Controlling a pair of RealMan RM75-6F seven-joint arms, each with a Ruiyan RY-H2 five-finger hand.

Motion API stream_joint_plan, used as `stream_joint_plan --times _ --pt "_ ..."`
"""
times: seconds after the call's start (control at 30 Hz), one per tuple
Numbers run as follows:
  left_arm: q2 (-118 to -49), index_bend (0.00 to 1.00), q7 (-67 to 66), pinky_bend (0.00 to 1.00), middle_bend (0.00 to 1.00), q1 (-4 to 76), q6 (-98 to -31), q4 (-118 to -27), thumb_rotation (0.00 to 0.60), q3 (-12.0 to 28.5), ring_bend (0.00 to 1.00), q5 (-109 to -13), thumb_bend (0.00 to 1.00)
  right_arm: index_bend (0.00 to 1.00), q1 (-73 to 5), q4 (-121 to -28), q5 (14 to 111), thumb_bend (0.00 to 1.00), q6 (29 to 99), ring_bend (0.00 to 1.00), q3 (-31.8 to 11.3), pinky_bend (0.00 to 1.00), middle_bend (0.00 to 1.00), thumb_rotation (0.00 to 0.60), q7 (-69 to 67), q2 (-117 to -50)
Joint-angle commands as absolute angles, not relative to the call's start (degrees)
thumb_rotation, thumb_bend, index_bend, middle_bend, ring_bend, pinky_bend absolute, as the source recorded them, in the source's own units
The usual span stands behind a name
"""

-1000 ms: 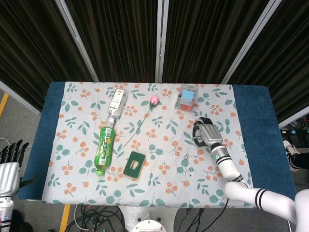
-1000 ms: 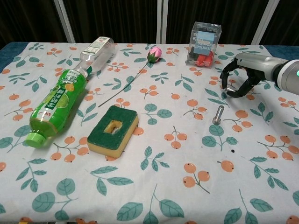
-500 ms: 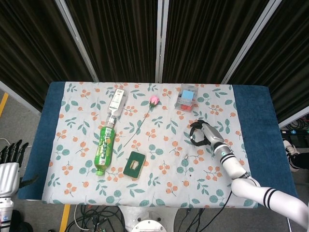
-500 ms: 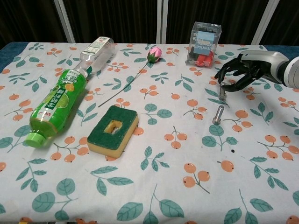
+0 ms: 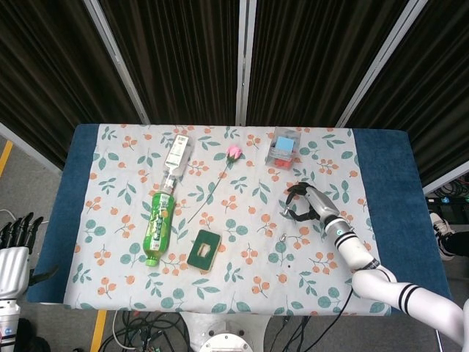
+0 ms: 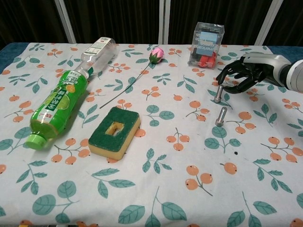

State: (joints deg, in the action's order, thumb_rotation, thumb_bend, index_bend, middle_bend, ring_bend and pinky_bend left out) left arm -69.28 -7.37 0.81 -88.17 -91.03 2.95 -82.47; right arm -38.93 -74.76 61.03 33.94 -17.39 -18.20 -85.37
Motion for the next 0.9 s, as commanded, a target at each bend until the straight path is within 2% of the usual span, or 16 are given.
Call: stream_joint_plan --times 0.03,0.13,0.23,0.37,0.47,0.6,0.73,0.9 --pt "-69.3 0.1 -7.4 0.0 0.0 0.8 -88.2 -91.0 0.6 3.0 0.0 -82.5 0.06 0.45 -39.0 -74.9 61.8 0.3 34.2 0.0 -17.0 0.0 0.2 0.6 -18.4 -85.2" --pt "-69.3 0.1 -7.3 0.0 0.0 0.8 -88.3 -91.0 0.6 3.0 0.0 -82.5 0.06 0.42 -39.0 -75.4 62.7 0.3 34.5 0.0 -16.7 0.0 0.19 0.6 -18.9 -84.9" --pt "-69.2 0.1 -7.3 0.0 0.0 0.8 -88.3 -91.0 0.6 3.0 0.0 -82.5 0.06 0.36 -38.3 -77.0 64.6 0.3 35.9 0.0 -16.7 0.0 0.18 0.6 -20.1 -83.7" --pt "-69.1 0.1 -7.1 0.0 0.0 0.9 -88.2 -90.9 0.6 3.1 0.0 -82.6 0.06 0.27 -35.5 -81.2 69.6 0.3 41.6 0.0 -15.8 0.0 0.17 0.6 -20.5 -79.7" --pt "-69.1 0.1 -6.8 0.0 0.0 1.1 -88.2 -90.8 0.6 3.3 0.0 -82.6 0.06 0.22 -31.4 -85.2 73.9 0.3 49.5 0.0 -14.1 0.0 0.17 0.6 -17.6 -75.0" --pt "-69.3 0.1 -7.0 0.0 0.0 1.5 -88.0 -90.6 0.6 3.6 0.0 -82.8 0.06 0.16 -24.2 -89.9 77.2 0.3 62.7 0.0 -11.0 0.0 0.15 0.6 -7.0 -69.7" --pt "-69.5 0.1 -7.5 0.0 0.0 1.8 -88.2 -90.6 0.6 3.8 0.0 -83.0 0.06 0.08 -17.5 -95.9 78.4 0.3 71.0 0.0 -8.0 0.0 0.1 0.6 -3.2 -64.0" --pt "-69.7 0.1 -7.8 0.0 0.0 2.2 -88.1 -90.9 0.6 4.0 0.0 -83.3 0.06 0.02 -10.8 -98.2 82.2 0.3 79.7 0.0 -4.6 0.0 0.04 0.6 -4.8 -60.9"
